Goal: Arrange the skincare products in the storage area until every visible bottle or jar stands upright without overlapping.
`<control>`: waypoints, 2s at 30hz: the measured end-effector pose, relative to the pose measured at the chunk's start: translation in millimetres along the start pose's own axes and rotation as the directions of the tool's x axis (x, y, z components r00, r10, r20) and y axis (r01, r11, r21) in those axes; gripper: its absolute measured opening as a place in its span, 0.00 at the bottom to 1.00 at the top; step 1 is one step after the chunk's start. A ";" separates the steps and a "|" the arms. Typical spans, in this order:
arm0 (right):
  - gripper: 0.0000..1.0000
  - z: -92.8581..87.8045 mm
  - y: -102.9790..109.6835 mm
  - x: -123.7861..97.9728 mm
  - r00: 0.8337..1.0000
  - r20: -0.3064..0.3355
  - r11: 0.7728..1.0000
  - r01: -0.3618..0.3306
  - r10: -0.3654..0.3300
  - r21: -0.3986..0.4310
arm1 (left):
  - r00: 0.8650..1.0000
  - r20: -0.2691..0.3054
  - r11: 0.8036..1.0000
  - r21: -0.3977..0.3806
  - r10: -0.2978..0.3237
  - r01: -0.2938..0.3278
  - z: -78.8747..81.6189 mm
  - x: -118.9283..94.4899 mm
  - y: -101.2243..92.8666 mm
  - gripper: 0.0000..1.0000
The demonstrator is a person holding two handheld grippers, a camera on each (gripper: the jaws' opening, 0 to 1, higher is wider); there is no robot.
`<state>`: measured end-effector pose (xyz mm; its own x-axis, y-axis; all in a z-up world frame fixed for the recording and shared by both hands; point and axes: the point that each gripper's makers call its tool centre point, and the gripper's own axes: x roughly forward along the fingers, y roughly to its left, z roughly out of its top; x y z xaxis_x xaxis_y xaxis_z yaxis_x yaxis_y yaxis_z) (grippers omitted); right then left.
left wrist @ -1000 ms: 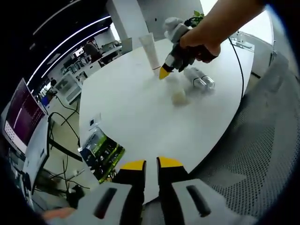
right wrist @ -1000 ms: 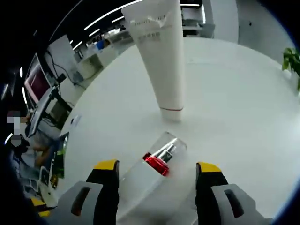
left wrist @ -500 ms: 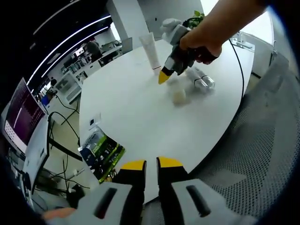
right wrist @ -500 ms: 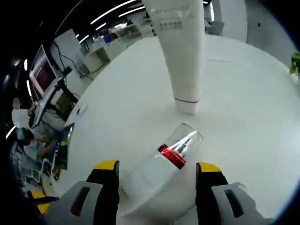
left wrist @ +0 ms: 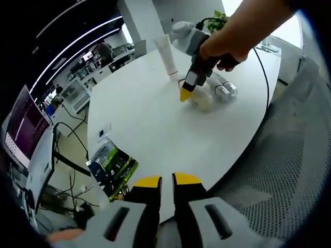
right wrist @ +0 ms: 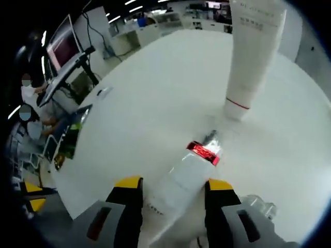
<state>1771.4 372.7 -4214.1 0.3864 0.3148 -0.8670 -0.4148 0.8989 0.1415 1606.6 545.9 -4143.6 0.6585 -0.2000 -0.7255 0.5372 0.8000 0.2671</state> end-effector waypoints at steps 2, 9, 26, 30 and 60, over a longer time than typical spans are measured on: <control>0.41 0.0 -0.3 -0.2 1.000 0.001 1.000 -0.008 0.008 0.001 | 1.000 -0.002 1.000 0.001 0.000 0.000 -0.2 0.4 -0.1 0.03; 0.27 -0.7 0.0 -1.3 0.999 0.004 0.999 -0.049 0.049 0.007 | 1.000 -0.001 1.000 0.003 -0.002 0.002 -0.1 0.4 -0.7 0.02; 0.25 -0.4 5.6 -14.1 0.984 0.109 0.981 -0.153 0.141 0.117 | 1.000 0.011 1.000 -0.017 -0.012 0.012 1.4 1.1 -1.2 0.01; 0.24 5.7 9.8 -21.4 0.975 0.152 0.977 -0.182 0.164 0.113 | 0.999 0.031 1.000 -0.023 -0.012 0.013 5.0 0.4 -1.0 0.03; 0.25 70.0 77.3 -87.6 0.772 0.487 0.842 -0.524 0.408 0.126 | 0.996 0.090 0.999 -0.049 -0.012 0.016 14.8 -2.8 0.3 0.07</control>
<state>1763.2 435.9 -4093.8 0.5300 0.7584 -0.3793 -0.4482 0.6303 0.6339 1612.7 538.3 -4132.0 0.6968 -0.2595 -0.6687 0.5216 0.8232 0.2242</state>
